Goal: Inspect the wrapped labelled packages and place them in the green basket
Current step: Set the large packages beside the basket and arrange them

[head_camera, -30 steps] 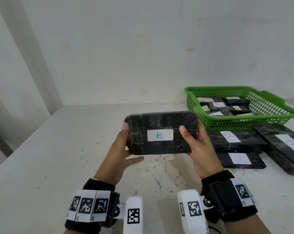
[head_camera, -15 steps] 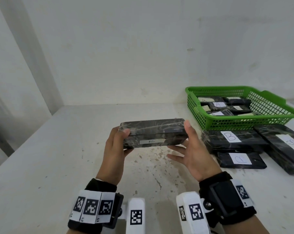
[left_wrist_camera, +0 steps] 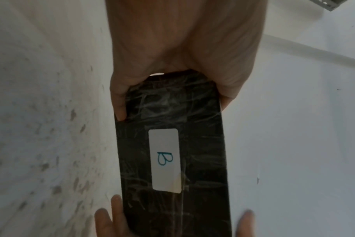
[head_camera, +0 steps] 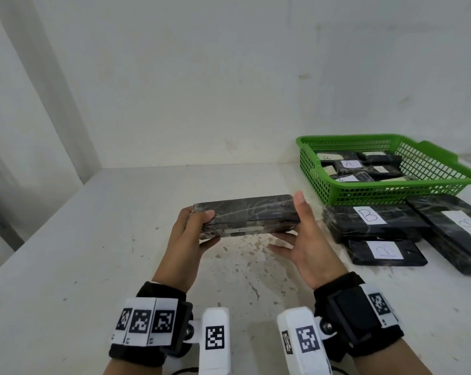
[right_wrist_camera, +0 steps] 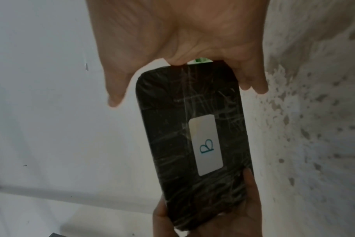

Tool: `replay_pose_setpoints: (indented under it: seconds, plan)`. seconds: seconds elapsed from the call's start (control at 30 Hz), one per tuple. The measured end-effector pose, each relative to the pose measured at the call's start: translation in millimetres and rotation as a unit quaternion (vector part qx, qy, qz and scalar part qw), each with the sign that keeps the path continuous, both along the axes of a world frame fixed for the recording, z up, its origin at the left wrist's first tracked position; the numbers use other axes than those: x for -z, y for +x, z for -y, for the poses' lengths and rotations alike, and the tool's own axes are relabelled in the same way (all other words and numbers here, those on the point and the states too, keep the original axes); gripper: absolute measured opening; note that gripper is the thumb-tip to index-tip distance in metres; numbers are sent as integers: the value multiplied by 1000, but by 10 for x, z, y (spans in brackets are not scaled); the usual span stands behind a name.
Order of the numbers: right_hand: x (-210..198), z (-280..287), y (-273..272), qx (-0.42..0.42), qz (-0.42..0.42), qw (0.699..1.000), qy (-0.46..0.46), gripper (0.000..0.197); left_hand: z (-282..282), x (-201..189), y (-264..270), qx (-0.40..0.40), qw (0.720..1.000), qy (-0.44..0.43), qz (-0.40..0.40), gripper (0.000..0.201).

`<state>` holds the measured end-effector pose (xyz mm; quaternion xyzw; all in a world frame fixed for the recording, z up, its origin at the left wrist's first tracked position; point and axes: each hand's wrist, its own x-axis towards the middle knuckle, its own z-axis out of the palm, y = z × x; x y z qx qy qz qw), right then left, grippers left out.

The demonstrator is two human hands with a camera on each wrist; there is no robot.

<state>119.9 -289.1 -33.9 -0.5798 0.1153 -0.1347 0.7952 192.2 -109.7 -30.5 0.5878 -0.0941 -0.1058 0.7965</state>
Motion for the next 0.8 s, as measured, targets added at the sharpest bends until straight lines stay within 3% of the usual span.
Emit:
replay_pose_setpoints:
  seconds: [0.13,0.2,0.37,0.5,0.63,0.7,0.8]
  plan:
    - [-48,15,10,31,16,999,14,19,-8,-7,-50,25,1000,-3,3,58]
    - [-73,38,8,31,32,999,25,15,-9,-13,-78,43,999,-9,-18,68]
    - [-51,27,-6,15,35,999,-22,19,7,-20,-25,16,1000,-15,-12,41]
    - [-74,19,-43,-15,26,998,-63,55,-29,-12,17,16,1000,-19,5,37]
    - [-66,9,-38,21,53,996,-68,56,-13,3,-29,43,998,-11,33,44]
    - [-68,18,-29,37,53,997,-44,51,19,5,-83,52,998,0,34,56]
    - [-74,10,-39,27,70,996,-38,44,39,-5,-121,26,999,9,42,56]
